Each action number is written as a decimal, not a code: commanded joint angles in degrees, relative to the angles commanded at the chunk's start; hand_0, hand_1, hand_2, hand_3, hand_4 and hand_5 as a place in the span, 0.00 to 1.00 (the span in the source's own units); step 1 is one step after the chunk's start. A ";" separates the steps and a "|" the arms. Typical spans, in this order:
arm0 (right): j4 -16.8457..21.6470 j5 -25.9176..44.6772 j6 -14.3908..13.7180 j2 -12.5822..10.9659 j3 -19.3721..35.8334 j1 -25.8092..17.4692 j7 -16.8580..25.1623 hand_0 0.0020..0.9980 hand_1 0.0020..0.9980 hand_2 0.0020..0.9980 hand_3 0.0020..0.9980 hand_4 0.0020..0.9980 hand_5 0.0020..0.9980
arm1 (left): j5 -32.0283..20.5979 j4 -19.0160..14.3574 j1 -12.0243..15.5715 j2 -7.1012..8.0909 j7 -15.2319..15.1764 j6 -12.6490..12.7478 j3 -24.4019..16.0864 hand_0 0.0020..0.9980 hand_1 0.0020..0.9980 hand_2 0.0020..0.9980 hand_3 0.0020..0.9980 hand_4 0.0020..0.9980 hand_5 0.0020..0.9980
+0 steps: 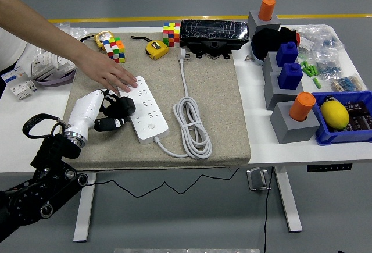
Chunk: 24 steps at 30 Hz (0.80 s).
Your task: Put the plug near the board,insert it into the board,press the button,pull the plug out
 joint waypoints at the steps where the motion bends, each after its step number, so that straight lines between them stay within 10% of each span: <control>1: -0.02 -0.02 0.00 0.00 0.01 0.01 -0.01 0.65 0.64 0.62 0.55 0.98 0.55 | -0.24 -0.02 0.03 0.02 -0.12 -0.32 -0.09 0.42 0.36 0.39 0.52 0.66 0.00; 2: -0.02 -0.01 0.00 -0.01 0.02 0.01 -0.01 0.65 0.64 0.62 0.55 0.98 0.55 | -0.47 -0.04 0.06 0.03 -0.24 -0.61 -0.16 0.53 0.51 0.53 0.57 0.91 0.11; 7: -0.02 0.23 0.02 0.06 0.00 0.02 -0.01 0.65 0.64 0.62 0.55 0.98 0.55 | -2.37 -0.06 0.06 0.03 -1.30 -1.23 -0.37 0.53 0.51 0.53 0.57 0.91 0.11; 8: -0.01 0.38 0.02 0.06 0.01 0.03 0.01 0.65 0.64 0.62 0.55 0.98 0.55 | -2.87 -0.04 0.04 0.02 -1.44 -1.17 -0.39 0.60 0.63 0.65 0.75 1.00 0.39; 24: 0.35 0.59 0.07 0.02 -0.06 0.09 0.08 0.65 0.64 0.62 0.55 0.98 0.55 | -4.16 -2.90 1.27 0.37 -3.14 0.62 -1.89 0.60 0.62 0.67 0.78 1.00 0.52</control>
